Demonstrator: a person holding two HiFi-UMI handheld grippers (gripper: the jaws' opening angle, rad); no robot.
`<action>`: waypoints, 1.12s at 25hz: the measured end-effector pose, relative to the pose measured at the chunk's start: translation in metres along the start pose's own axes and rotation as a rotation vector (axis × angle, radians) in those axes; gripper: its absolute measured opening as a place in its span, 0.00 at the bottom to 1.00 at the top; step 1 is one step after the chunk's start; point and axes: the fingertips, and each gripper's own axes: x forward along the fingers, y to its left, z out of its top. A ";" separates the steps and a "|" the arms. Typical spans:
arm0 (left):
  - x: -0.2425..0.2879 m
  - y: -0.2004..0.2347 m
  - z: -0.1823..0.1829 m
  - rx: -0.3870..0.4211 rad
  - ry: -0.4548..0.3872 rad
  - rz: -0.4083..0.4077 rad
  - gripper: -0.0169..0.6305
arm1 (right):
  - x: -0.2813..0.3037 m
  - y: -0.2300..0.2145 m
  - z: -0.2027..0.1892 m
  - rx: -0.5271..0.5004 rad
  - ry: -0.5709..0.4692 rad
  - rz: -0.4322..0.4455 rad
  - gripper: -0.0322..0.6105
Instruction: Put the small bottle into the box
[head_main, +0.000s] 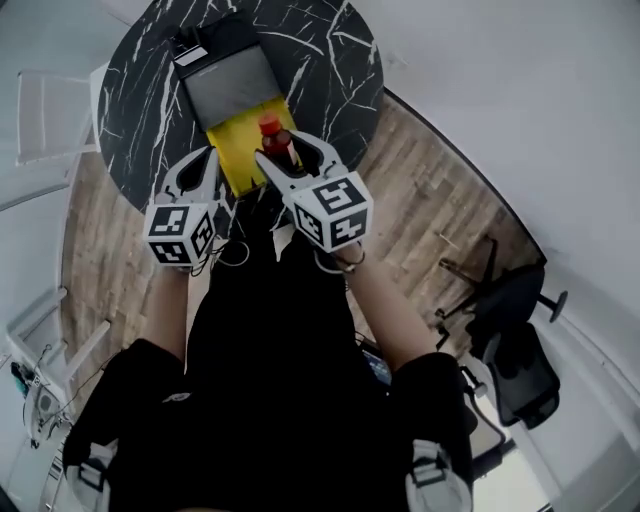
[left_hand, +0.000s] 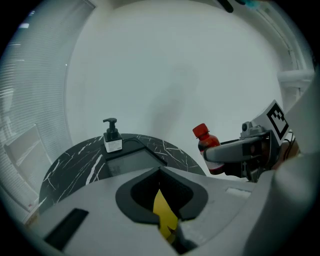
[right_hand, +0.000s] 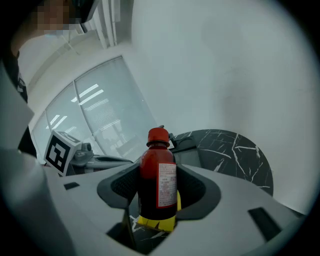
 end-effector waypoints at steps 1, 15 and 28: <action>0.005 0.002 -0.007 -0.004 0.015 -0.018 0.03 | 0.006 -0.003 -0.009 0.003 0.027 -0.022 0.38; 0.063 0.031 -0.076 -0.031 0.175 -0.196 0.03 | 0.067 -0.045 -0.099 0.070 0.312 -0.267 0.38; 0.087 0.042 -0.093 -0.021 0.247 -0.247 0.03 | 0.094 -0.065 -0.144 0.068 0.506 -0.354 0.38</action>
